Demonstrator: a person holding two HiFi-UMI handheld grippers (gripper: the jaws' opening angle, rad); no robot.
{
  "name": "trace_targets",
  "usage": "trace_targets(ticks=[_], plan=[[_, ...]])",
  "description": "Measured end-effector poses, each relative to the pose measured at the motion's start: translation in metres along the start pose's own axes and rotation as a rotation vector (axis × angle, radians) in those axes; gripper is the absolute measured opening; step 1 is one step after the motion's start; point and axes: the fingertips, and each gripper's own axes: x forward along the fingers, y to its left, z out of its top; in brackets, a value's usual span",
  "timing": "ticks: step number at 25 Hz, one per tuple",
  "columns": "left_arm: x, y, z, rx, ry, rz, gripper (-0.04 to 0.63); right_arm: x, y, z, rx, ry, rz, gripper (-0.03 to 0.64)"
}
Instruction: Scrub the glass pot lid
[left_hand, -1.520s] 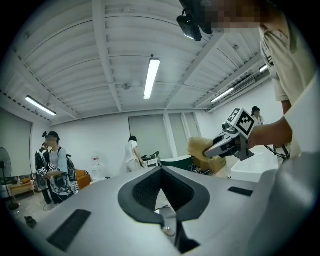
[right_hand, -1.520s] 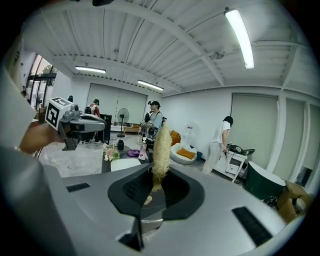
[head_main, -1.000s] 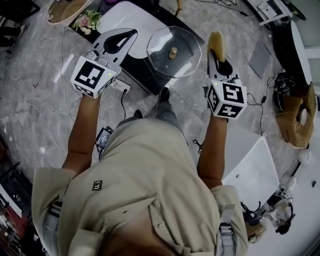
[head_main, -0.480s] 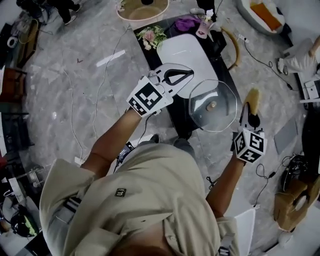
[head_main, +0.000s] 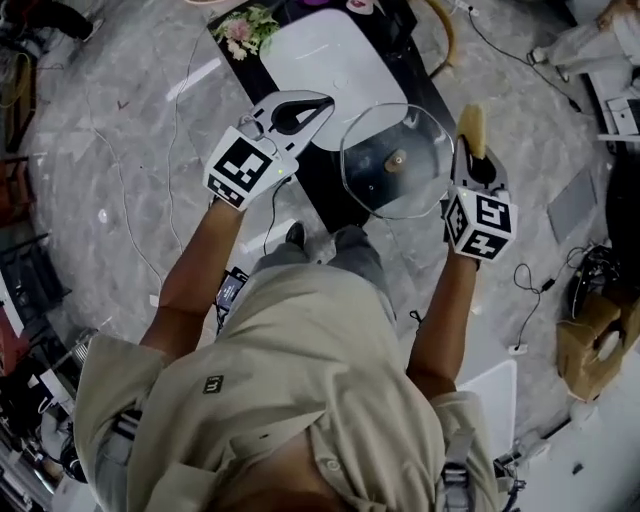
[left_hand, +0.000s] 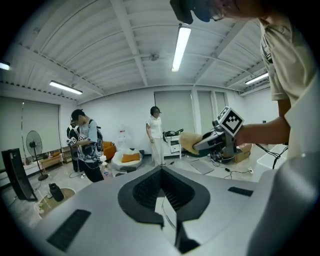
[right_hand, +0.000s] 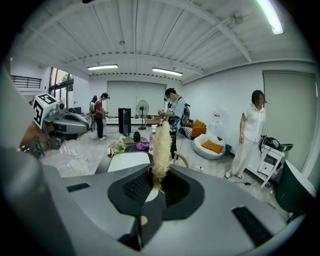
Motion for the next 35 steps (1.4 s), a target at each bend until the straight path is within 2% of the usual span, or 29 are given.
trace_targets(ticks=[3, 11, 16, 20, 30, 33, 35], plan=[[0.028, -0.01, -0.016, -0.04, 0.043, -0.009, 0.014, 0.015, -0.015, -0.017, -0.003, 0.047, 0.017, 0.049], [0.094, -0.027, -0.107, -0.173, 0.167, -0.03, 0.015, 0.086, -0.03, -0.1, -0.077, 0.222, 0.029, 0.051], [0.113, -0.037, -0.162, -0.238, 0.242, -0.017, 0.015, 0.118, -0.031, -0.147, -0.115, 0.317, 0.042, 0.051], [0.121, -0.039, -0.194, -0.279, 0.281, -0.008, 0.015, 0.14, -0.032, -0.169, -0.167, 0.355, 0.042, 0.051], [0.13, -0.046, -0.228, -0.34, 0.321, -0.003, 0.015, 0.156, -0.024, -0.198, -0.232, 0.426, 0.061, 0.051], [0.133, -0.047, -0.233, -0.348, 0.324, -0.008, 0.015, 0.161, -0.001, -0.205, -0.245, 0.451, 0.119, 0.051], [0.132, -0.05, -0.235, -0.354, 0.326, -0.01, 0.015, 0.16, 0.03, -0.207, -0.278, 0.459, 0.197, 0.051]])
